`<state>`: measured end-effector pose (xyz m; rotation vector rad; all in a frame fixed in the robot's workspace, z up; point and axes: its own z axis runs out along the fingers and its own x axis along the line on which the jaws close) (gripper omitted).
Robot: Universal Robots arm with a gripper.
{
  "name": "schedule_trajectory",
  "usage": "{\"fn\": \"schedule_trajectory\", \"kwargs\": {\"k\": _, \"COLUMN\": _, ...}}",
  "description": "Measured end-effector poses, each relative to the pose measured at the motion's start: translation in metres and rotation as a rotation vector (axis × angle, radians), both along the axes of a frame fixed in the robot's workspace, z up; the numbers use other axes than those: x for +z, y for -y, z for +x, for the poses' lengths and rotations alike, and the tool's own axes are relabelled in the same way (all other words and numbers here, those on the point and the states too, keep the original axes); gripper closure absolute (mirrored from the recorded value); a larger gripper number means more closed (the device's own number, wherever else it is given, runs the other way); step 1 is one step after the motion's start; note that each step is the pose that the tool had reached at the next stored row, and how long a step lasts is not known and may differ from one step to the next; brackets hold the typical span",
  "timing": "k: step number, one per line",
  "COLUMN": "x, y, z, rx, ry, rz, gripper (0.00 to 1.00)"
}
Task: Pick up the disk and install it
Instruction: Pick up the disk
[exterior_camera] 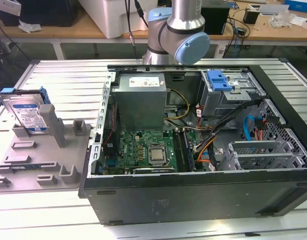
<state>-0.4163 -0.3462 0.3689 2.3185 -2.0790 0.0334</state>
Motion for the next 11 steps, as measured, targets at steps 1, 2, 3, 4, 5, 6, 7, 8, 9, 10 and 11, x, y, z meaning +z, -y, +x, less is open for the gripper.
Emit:
{"fn": "schedule_trajectory", "kwargs": {"k": 1, "x": -0.0002, "y": 0.0000, "z": -0.0002, "rx": -0.003, "ry": 0.0002, "rz": 0.0001, "gripper": 0.53}}
{"fn": "schedule_trajectory", "kwargs": {"k": 2, "x": -0.0003, "y": 0.0000, "z": -0.0003, "rx": -0.005, "ry": 0.0002, "rz": 0.0000, "gripper": 0.46}}
{"fn": "schedule_trajectory", "kwargs": {"k": 3, "x": -0.0003, "y": 0.0000, "z": -0.0003, "rx": -0.011, "ry": 0.0000, "rz": -0.0002, "gripper": 0.46}}
{"fn": "schedule_trajectory", "kwargs": {"k": 4, "x": -0.0005, "y": 0.0000, "z": -0.0003, "rx": -0.025, "ry": 0.0000, "rz": -0.0002, "gripper": 0.40}}
{"fn": "schedule_trajectory", "kwargs": {"k": 5, "x": -0.0008, "y": 0.0000, "z": -0.0003, "rx": -0.035, "ry": 0.0002, "rz": -0.0001, "gripper": 0.40}}
{"fn": "schedule_trajectory", "kwargs": {"k": 6, "x": -0.0010, "y": 0.0000, "z": -0.0003, "rx": -0.046, "ry": 0.0002, "rz": -0.0001, "gripper": 0.40}}
{"fn": "schedule_trajectory", "kwargs": {"k": 7, "x": -0.0013, "y": -0.0001, "z": -0.0004, "rx": -0.066, "ry": 0.0003, "rz": -0.0001, "gripper": 0.40}}
{"fn": "schedule_trajectory", "kwargs": {"k": 8, "x": -0.0015, "y": -0.0001, "z": -0.0003, "rx": -0.081, "ry": 0.0003, "rz": -0.0001, "gripper": 0.40}}
{"fn": "schedule_trajectory", "kwargs": {"k": 9, "x": -0.0019, "y": 0.0000, "z": -0.0003, "rx": -0.099, "ry": 0.0003, "rz": 0.0000, "gripper": 0.40}}
{"fn": "schedule_trajectory", "kwargs": {"k": 10, "x": -0.0021, "y": 0.0000, "z": -0.0003, "rx": -0.114, "ry": 0.0003, "rz": -0.0001, "gripper": 0.40}}
{"fn": "schedule_trajectory", "kwargs": {"k": 11, "x": -0.0024, "y": 0.0000, "z": -0.0003, "rx": -0.129, "ry": 0.0004, "rz": 0.0000, "gripper": 0.40}}
